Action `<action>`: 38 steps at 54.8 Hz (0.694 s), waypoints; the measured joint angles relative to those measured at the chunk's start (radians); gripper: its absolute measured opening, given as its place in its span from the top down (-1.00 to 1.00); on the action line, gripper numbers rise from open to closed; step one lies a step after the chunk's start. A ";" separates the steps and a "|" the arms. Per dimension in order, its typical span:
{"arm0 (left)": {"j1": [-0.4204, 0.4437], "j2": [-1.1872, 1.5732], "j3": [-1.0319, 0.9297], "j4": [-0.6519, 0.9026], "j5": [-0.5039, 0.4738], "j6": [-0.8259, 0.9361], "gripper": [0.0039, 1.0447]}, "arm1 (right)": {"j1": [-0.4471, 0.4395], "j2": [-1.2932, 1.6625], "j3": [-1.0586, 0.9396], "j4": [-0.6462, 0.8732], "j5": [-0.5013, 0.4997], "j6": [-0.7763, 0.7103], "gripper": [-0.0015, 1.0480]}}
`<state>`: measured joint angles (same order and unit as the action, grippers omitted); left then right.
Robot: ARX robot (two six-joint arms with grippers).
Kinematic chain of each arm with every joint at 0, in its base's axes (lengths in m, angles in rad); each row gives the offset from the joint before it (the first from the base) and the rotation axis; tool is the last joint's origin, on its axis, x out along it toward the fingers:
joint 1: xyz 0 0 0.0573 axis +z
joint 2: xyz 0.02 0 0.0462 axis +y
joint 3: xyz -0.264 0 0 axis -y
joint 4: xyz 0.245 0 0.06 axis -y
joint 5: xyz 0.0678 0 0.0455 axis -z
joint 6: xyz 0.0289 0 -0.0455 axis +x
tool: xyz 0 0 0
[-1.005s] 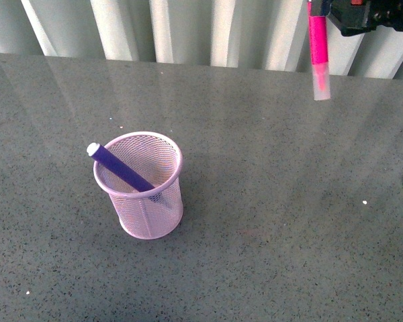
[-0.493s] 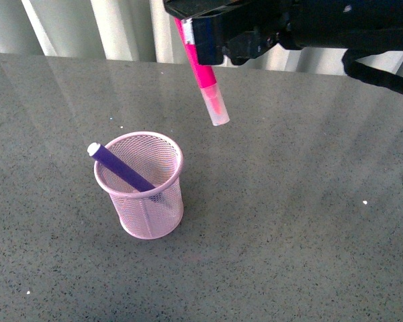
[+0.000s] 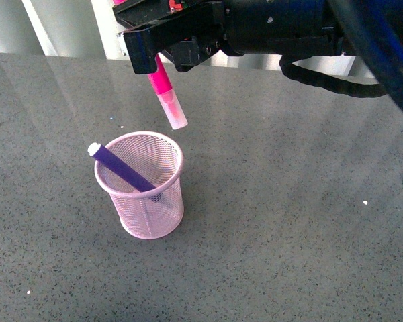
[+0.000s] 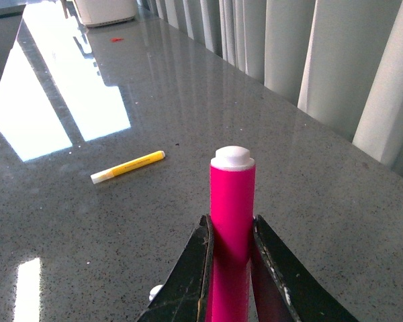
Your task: Insert purple and pink pens into pink cup
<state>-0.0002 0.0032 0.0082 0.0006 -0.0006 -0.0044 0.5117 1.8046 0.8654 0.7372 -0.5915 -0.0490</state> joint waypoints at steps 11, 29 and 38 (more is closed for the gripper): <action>0.000 0.000 0.000 0.000 0.000 0.000 -0.88 | 0.015 0.037 0.028 0.016 -0.012 0.005 0.79; 0.000 0.000 0.000 0.000 0.000 0.000 -0.88 | 0.023 0.109 0.035 0.082 -0.008 0.024 0.79; 0.000 0.000 0.000 0.000 0.000 0.000 -0.88 | 0.028 0.128 0.019 0.113 -0.009 0.031 0.79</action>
<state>-0.0002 0.0032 0.0082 0.0006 -0.0002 -0.0044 0.5396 1.9327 0.8841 0.8497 -0.6006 -0.0181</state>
